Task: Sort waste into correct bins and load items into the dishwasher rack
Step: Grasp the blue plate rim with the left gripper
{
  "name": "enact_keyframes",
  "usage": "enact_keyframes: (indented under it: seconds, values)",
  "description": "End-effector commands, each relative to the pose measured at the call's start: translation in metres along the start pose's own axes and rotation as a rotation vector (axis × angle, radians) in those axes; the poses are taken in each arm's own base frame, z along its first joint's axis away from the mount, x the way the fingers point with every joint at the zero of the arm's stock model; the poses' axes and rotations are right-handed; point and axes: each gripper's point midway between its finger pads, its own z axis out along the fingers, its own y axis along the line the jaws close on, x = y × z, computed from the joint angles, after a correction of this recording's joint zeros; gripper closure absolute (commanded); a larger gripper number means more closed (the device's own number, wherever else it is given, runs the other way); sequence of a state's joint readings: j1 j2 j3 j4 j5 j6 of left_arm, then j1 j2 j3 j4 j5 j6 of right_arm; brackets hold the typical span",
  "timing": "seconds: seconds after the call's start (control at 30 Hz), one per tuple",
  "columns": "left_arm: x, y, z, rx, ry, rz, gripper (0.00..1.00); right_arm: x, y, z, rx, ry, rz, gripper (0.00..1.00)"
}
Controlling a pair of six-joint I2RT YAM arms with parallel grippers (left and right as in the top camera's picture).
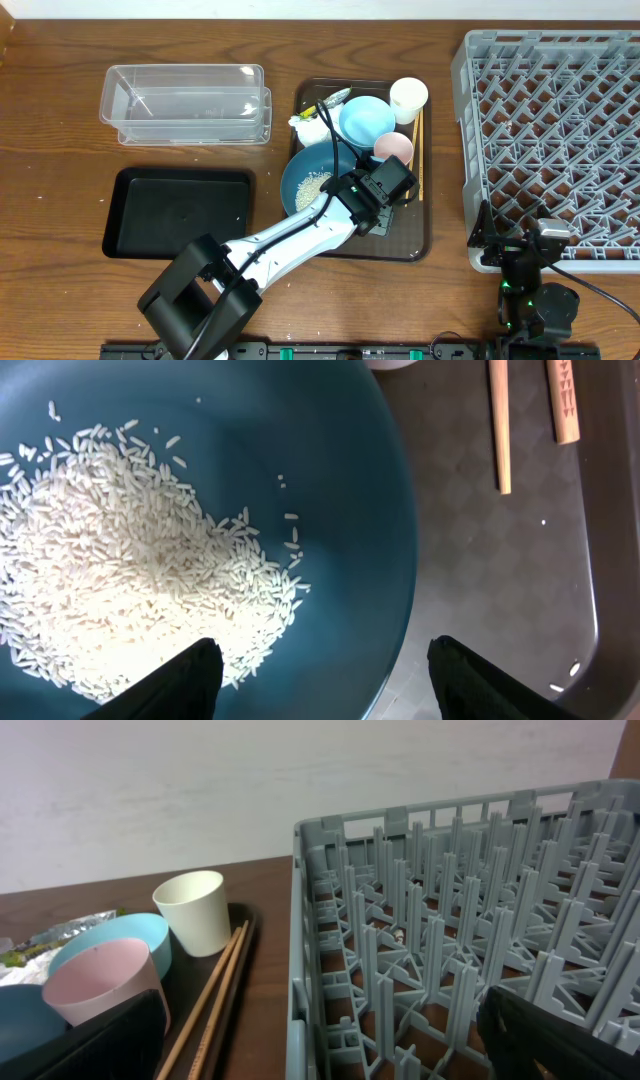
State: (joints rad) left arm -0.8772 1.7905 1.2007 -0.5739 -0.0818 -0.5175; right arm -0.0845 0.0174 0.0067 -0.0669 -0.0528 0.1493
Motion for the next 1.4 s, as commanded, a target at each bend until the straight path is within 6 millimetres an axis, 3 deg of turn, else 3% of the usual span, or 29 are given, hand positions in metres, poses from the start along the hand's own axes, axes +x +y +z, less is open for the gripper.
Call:
enact_keyframes:
  seconds: [0.0, 0.3, 0.53, 0.77, 1.13, 1.37]
  values:
    - [0.002, 0.005, 0.009, -0.031, 0.004, -0.007, 0.31, 0.002, 0.007, 0.0, -0.032, 0.005, 0.005, 0.01]
    - [0.016, 0.007, 0.028, -0.05, 0.066, -0.009, 0.32, 0.002, 0.007, 0.0, -0.032, 0.005, 0.005, 0.01]
    - [0.02, 0.004, 0.031, -0.036, 0.087, -0.008, 0.38, 0.002, 0.007, 0.0, -0.032, 0.005, 0.005, 0.01]
    - [0.02, 0.005, 0.031, -0.036, 0.087, -0.008, 0.53, 0.002, 0.007, 0.0, -0.032, 0.005, 0.005, 0.01]
    - [0.026, 0.009, 0.024, -0.062, 0.13, -0.002, 0.73, 0.002, 0.007, 0.0, -0.032, 0.005, 0.005, 0.01]
    - [0.023, 0.01, 0.008, -0.052, 0.116, -0.004, 0.77, 0.002, 0.007, 0.0, -0.032, 0.005, 0.005, 0.01]
